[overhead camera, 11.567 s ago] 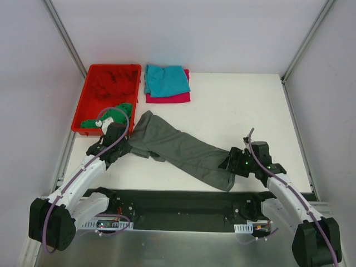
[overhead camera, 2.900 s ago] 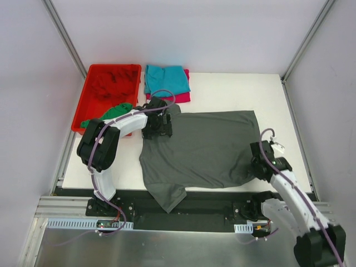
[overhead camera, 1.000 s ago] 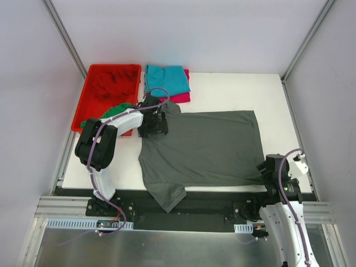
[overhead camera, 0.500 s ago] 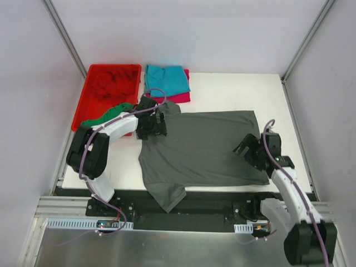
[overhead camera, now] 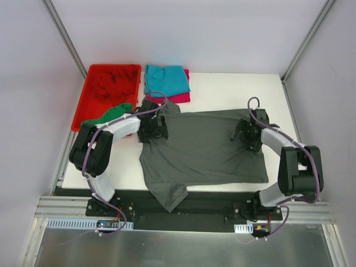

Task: Fold and stack the t-shirts
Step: Flatten out the tshirt, then grap the side of the flattened tshirt closest away from the robot with both arms

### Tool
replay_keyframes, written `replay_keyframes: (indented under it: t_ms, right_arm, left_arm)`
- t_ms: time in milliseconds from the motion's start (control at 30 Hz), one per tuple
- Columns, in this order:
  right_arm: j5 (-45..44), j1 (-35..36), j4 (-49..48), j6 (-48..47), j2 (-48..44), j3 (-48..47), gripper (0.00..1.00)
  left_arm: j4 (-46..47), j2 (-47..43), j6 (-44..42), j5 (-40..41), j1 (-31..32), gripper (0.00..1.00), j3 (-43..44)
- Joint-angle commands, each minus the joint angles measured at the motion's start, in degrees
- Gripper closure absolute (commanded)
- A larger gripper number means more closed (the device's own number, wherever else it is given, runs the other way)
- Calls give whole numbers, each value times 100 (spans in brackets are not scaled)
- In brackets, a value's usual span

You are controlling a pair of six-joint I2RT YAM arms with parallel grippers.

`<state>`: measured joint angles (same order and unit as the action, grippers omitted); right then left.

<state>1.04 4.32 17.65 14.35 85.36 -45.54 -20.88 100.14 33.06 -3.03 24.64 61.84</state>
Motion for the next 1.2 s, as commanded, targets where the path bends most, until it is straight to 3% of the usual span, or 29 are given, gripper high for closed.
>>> replay_keyframes:
  t_ms: [0, 300, 467, 600, 767, 933, 1167]
  right_arm:
    - [63, -132, -148, -169, 551, -376, 4]
    - [722, -282, -297, -406, 895, -799, 4]
    - [398, -317, -43, -652, 430, -773, 4]
    - [29, -414, 142, -653, -290, -553, 4]
    - [-691, -414, 186, -302, -1695, 140, 4]
    - [-1070, -536, 502, -38, -2944, 809, 4]
    - [-1255, -643, 784, 86, -3956, 1389, 4]
  left_arm:
    - [32, 488, -1, -163, -231, 1, 161]
    - [-30, 867, -168, 162, -671, 1, 907]
    - [-109, 1016, -300, 268, -794, 1, 1330]
    - [-144, 623, -423, -39, -777, 1, 1331]
    - [-179, -545, -344, 135, -365, 1, 559]
    - [-249, -2013, 16, 583, 627, 1, -706]
    - [-610, -3753, 1077, -126, 2130, 1, -2482]
